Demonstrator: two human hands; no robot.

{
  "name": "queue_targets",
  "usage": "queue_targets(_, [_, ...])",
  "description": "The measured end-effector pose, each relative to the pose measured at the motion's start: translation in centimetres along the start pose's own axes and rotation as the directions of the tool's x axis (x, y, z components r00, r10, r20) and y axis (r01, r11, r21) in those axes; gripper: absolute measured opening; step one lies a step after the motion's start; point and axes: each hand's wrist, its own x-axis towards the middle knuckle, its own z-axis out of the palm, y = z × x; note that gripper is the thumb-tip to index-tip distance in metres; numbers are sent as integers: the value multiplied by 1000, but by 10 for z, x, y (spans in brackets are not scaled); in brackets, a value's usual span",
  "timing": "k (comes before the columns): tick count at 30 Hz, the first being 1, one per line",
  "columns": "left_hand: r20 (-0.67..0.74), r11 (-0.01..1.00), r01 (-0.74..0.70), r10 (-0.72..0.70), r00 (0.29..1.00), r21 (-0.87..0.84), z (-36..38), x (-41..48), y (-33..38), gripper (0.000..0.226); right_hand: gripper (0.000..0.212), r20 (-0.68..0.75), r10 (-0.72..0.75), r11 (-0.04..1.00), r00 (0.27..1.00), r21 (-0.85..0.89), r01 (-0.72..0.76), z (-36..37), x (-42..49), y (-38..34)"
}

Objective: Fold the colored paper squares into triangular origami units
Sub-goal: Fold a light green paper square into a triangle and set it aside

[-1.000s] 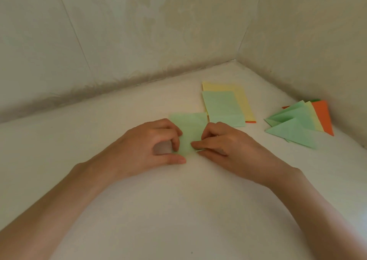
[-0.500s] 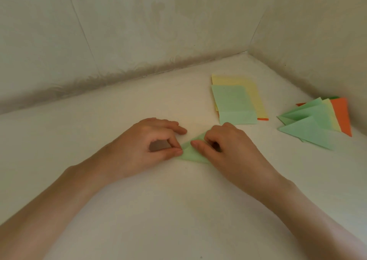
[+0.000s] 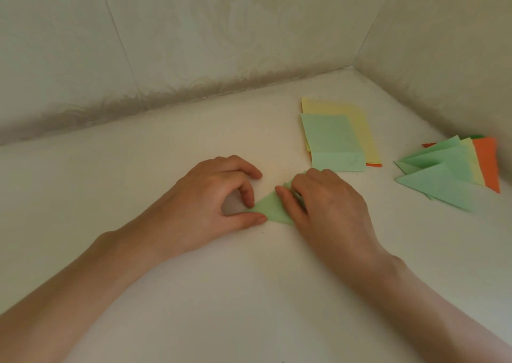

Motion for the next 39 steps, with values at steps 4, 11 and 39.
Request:
queue_targets(4, [-21, 998, -23, 25, 999, 60, 2, -1, 1, 31, 30, -11, 4, 1000, 1000, -20, -4, 2, 0, 0])
queue_targets(11, [-41, 999, -3, 5, 999, 44, 3, -1, 2, 29, 29, -46, -4, 998, 999, -58, 2, 5, 3, -1])
queue_targets(39, [74, 833, -292, 293, 953, 469, 2, -26, 13, 39, 43, 74, -282, 957, 957, -50, 286, -36, -31, 13])
